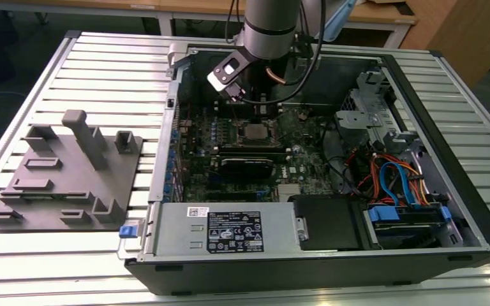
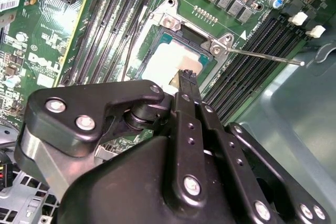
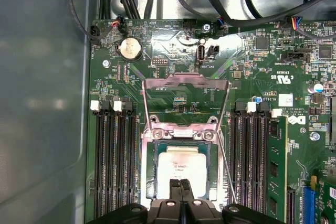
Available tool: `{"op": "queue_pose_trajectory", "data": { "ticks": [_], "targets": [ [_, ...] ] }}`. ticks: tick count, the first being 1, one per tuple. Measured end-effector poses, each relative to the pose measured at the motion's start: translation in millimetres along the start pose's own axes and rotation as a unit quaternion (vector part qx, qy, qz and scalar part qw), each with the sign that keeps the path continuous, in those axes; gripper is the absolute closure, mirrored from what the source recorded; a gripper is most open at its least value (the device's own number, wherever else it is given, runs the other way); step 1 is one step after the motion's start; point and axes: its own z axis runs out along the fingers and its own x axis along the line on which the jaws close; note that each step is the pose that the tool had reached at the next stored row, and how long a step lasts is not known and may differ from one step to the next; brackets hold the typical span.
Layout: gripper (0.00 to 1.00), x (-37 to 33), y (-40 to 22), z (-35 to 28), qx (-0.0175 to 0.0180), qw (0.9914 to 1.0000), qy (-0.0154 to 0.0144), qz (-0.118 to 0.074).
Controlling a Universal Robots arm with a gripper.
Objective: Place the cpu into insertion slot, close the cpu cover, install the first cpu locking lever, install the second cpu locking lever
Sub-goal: 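Close the cpu cover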
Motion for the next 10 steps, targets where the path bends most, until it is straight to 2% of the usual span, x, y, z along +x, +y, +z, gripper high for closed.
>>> {"op": "queue_pose_trajectory", "data": {
  "ticks": [10],
  "targets": [
    [0.89, 0.2, 0.1, -2.5, -0.0001, 1.0, 0.0002, 0.0]
  ]
}}
